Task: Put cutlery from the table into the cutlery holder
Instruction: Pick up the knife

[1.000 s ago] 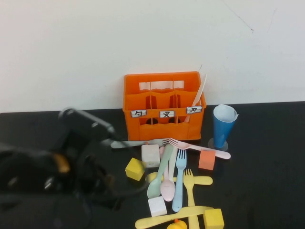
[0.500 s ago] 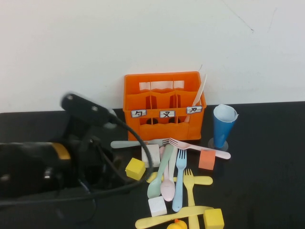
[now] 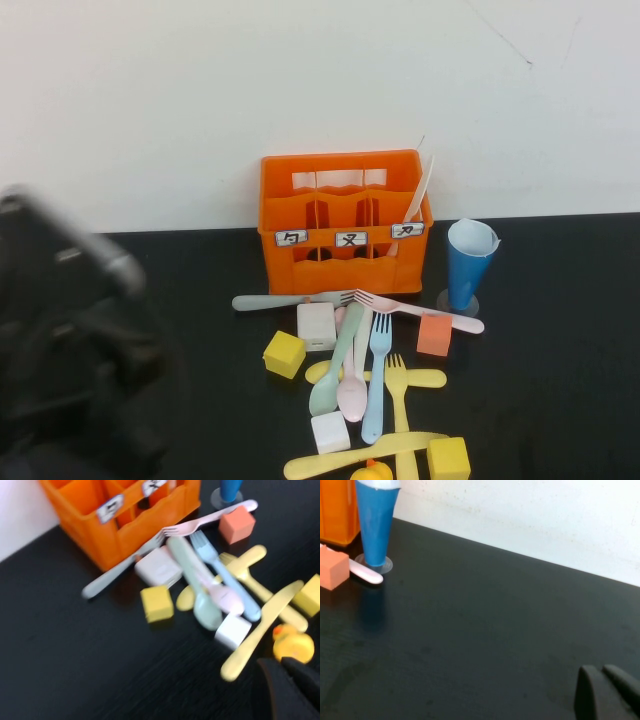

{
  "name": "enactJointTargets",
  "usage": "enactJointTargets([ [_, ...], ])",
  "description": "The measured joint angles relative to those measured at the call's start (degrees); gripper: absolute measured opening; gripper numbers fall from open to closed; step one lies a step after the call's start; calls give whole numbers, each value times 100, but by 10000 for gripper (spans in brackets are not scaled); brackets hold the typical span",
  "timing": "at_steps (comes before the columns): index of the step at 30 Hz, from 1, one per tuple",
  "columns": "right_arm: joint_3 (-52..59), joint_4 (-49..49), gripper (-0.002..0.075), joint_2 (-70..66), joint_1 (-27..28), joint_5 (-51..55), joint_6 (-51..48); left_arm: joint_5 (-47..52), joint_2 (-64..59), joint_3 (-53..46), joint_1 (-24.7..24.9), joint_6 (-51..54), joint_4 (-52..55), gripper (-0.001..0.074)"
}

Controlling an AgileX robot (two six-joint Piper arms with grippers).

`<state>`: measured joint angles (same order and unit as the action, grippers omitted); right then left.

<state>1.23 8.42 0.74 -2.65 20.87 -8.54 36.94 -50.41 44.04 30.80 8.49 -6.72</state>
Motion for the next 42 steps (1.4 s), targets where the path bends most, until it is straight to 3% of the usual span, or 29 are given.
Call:
enactJointTargets([
  [5,0,0,-3,0,0,0,0,132,1106,-491,0,-666,636,-1],
  [10,0,0,-3,0,0,0,0,-1164,2103,-1790,-278,-1216,1154,-1],
  [18,0,0,-3,0,0,0,0,-3213,3711,-3829,-1668,-1526,1016,-1],
  [27,0,0,-3,0,0,0,0,-2690,5030,-4541,-2801,-1607,1017,-1],
  [42,0,0,-3,0,0,0,0,-1988,5102,-4565,-2915,-1659,872,-1],
])
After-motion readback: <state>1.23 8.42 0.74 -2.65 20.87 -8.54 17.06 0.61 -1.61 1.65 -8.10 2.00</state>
